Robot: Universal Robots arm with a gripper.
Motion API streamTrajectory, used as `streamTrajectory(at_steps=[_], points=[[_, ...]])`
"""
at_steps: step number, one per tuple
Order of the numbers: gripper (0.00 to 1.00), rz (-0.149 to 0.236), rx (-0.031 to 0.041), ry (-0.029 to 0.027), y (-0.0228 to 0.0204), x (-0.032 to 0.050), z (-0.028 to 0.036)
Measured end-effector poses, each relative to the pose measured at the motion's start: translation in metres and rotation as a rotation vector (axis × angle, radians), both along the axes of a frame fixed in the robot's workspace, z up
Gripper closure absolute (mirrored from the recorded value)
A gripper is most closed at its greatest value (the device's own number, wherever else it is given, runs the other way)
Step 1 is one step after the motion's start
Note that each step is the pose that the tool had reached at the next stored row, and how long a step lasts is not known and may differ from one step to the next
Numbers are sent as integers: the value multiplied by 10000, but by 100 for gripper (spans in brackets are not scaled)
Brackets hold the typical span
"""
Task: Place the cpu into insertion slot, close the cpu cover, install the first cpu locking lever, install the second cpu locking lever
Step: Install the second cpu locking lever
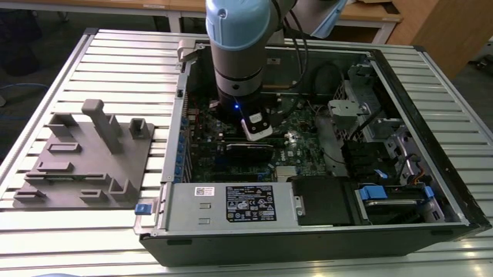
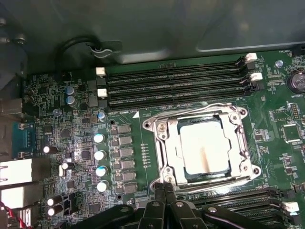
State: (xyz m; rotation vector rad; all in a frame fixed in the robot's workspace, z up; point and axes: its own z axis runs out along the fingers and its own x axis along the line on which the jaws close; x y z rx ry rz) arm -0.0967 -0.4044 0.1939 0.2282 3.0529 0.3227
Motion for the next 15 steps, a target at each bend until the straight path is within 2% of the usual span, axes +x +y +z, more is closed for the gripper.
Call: streamTrajectory(at_steps=[6,11,13,15], points=[[90,0,8,2,3,-32,-31],[90,0,8,0,3,-34,-30],[90,-1,11,-3,3,-33,-8],[90,-2,9,0,3,-33,53]])
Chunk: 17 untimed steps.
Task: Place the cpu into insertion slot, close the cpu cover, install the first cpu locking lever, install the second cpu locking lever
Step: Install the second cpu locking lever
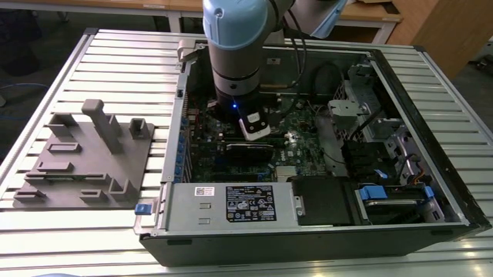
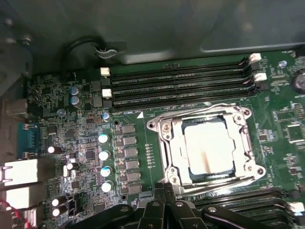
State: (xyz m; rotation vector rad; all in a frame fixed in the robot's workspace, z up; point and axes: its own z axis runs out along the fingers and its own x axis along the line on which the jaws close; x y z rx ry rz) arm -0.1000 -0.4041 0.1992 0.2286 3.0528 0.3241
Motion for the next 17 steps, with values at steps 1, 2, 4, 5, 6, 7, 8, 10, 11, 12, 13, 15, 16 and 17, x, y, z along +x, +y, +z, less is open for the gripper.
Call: streamTrajectory(at_steps=[1,2,4,5,6,7,8,10,11,12,13,15,16,17], points=[[90,1,1,-1,0,1,34],[90,1,0,0,0,1,61],[90,1,-2,1,0,1,108],[90,1,-1,1,0,1,122],[90,1,1,0,0,2,123],[90,1,2,-1,0,2,123],[90,1,0,0,0,1,136],[90,2,0,0,0,1,149],[90,1,0,0,0,1,149],[90,1,-4,2,-1,1,153],[90,1,-5,3,-1,1,159],[90,1,-1,1,0,1,171],[90,1,-2,1,0,1,179],[90,1,0,0,0,1,180]])
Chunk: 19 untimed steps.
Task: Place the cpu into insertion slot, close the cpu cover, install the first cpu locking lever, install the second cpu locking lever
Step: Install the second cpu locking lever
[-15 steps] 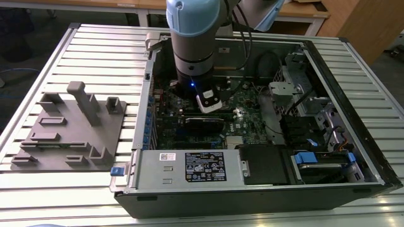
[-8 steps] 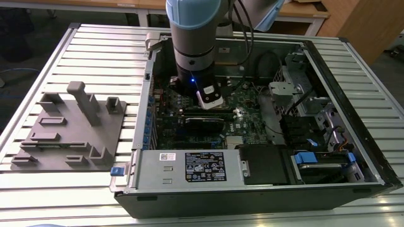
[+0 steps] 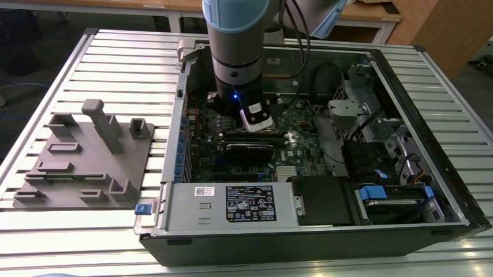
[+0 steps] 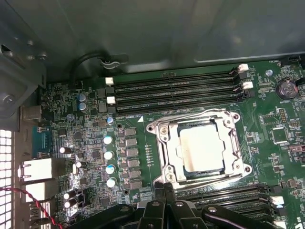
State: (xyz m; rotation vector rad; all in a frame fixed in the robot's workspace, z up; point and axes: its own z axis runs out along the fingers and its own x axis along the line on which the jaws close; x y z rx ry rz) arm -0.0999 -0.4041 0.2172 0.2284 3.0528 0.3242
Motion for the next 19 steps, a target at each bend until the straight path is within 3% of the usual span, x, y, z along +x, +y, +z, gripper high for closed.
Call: streamTrajectory(at_steps=[19], points=[[90,0,-3,0,0,0,46]])
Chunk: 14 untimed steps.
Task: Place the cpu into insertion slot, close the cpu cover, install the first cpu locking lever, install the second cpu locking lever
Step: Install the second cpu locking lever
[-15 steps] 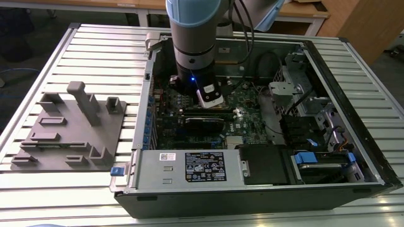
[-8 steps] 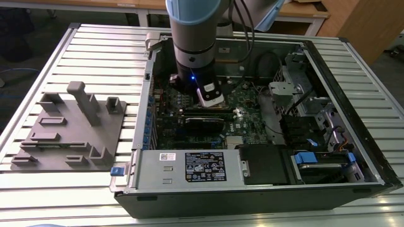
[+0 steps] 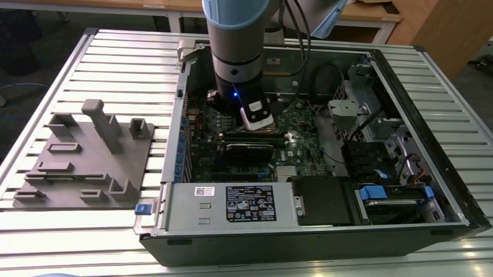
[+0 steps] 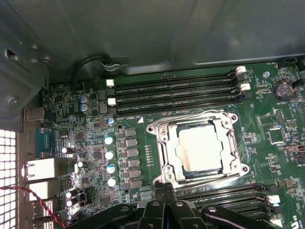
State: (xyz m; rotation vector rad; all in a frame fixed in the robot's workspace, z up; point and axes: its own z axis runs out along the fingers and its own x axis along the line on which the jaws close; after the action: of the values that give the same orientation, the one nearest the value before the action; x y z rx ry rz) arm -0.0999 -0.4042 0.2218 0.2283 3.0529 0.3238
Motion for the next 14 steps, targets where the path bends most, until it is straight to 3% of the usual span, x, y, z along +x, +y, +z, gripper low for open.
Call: streamTrajectory(at_steps=[5,9,12,14], points=[[90,0,-4,1,16,0,1],[90,1,-57,1,105,0,-2],[90,-1,-176,1,201,2,-4],[90,-3,-342,0,239,7,-4]])
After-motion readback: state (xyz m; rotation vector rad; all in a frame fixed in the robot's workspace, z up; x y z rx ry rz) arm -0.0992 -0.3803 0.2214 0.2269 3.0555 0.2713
